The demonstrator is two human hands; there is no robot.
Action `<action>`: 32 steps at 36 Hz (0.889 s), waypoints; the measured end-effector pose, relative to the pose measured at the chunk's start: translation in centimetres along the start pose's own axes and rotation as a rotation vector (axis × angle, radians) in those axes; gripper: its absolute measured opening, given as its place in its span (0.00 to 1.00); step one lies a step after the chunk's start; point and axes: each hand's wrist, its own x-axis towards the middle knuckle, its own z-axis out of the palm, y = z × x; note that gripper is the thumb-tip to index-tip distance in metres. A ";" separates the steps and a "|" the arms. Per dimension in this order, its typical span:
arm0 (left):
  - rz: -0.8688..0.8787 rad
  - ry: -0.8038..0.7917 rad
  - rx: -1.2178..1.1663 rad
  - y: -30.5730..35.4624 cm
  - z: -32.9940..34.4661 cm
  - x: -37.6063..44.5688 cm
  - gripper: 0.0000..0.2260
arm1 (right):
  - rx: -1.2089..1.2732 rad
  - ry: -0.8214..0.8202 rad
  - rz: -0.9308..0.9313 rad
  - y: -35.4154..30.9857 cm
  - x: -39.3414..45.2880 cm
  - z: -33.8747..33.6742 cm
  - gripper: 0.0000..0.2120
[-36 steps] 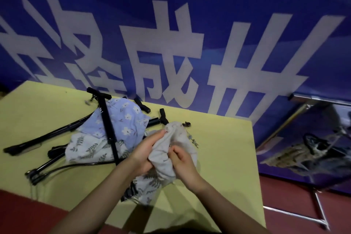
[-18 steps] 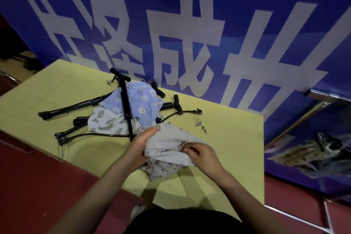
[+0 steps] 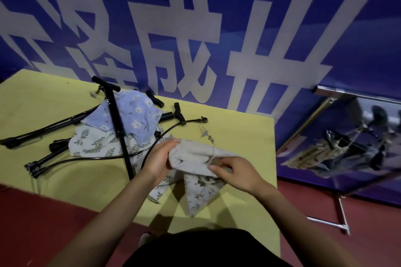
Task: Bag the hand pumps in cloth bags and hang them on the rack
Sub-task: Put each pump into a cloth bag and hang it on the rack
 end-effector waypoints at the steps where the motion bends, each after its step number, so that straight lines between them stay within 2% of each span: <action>1: 0.016 -0.005 -0.018 0.2 0.3 0.2 0.15 | -0.008 -0.007 -0.003 -0.2 0.3 -0.6 0.17; 5: 0.057 0.061 -0.017 0.8 0.8 1.7 0.14 | 0.023 -0.050 -0.013 0.4 1.5 -2.1 0.20; 9: 0.025 0.087 0.158 0.2 0.3 2.6 0.10 | 0.098 -0.106 0.079 1.7 3.1 -1.6 0.23; 13: -0.085 0.107 0.344 -1.2 -1.3 3.1 0.09 | -0.111 -0.287 0.124 2.1 4.1 0.4 0.14; 17: -0.117 0.113 0.427 -1.5 -3.5 3.5 0.07 | -0.232 -0.269 0.099 1.6 5.3 2.3 0.03; 20: -0.094 0.205 0.438 -1.1 -6.3 4.6 0.10 | -0.255 -0.161 0.106 0.2 6.9 3.9 0.13; 23: -0.090 0.289 0.405 -0.4 -9.4 5.7 0.09 | -0.180 -0.124 0.078 -3.3 8.3 6.4 0.12; 26: -0.090 0.368 0.401 0.6 -13.1 7.2 0.10 | -0.060 -0.190 0.092 -7.2 9.8 10.0 0.10; 29: -0.126 0.396 0.435 1.6 -16.4 8.3 0.10 | 0.014 -0.236 0.221 -9.7 11.0 14.2 0.11; 31: -0.154 0.381 0.465 2.7 -18.5 8.8 0.09 | 0.013 -0.294 0.361 -10.4 11.9 16.8 0.17; 32: -0.168 0.365 0.475 3.4 -19.5 9.1 0.08 | -0.009 -0.345 0.414 -10.5 12.3 17.9 0.26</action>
